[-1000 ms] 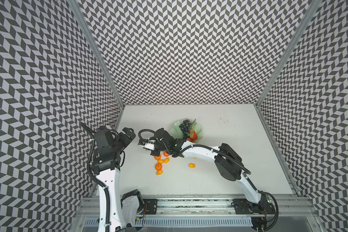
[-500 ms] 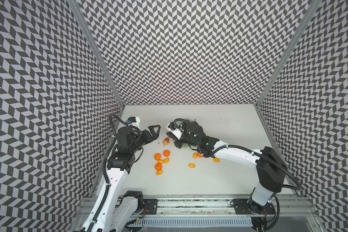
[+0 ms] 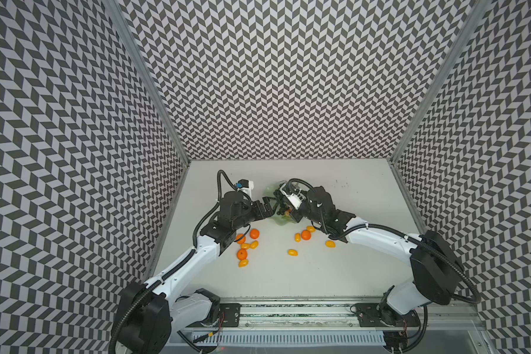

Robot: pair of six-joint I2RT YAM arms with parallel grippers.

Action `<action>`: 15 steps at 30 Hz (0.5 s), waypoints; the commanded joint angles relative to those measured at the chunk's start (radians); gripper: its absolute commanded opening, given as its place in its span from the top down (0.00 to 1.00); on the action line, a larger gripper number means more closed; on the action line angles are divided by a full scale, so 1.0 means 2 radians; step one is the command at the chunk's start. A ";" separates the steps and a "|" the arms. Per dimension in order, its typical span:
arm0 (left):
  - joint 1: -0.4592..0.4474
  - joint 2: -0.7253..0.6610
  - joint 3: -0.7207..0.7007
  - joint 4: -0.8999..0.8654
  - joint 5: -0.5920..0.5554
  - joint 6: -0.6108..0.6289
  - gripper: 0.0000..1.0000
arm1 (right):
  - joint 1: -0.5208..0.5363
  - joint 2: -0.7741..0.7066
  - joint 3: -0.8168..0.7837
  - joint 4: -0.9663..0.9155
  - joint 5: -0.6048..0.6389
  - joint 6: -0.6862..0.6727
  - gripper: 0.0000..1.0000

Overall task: Arrange fruit in a fruit bowl
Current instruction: Place the fruit in the fruit bowl.

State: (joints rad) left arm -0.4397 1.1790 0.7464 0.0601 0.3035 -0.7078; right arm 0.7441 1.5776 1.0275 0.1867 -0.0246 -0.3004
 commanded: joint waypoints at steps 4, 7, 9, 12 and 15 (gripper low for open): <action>-0.006 0.037 0.002 0.064 0.005 -0.004 0.00 | -0.034 0.033 0.009 0.031 -0.021 -0.036 1.00; -0.006 0.052 0.005 0.070 0.009 -0.003 0.00 | -0.043 0.062 0.024 0.033 -0.019 -0.057 1.00; -0.007 0.063 0.007 0.071 0.013 -0.001 0.00 | -0.049 0.081 0.032 0.037 -0.019 -0.069 1.00; -0.006 0.072 0.007 0.072 0.019 0.000 0.00 | -0.057 0.100 0.039 0.047 -0.025 -0.077 1.00; -0.007 0.077 0.007 0.072 0.022 0.001 0.00 | -0.063 0.119 0.047 0.051 -0.029 -0.086 1.00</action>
State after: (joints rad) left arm -0.4458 1.3293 0.7464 0.1650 0.3309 -0.7090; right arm 0.6312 1.7920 1.0836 0.2142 -0.0582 -0.4286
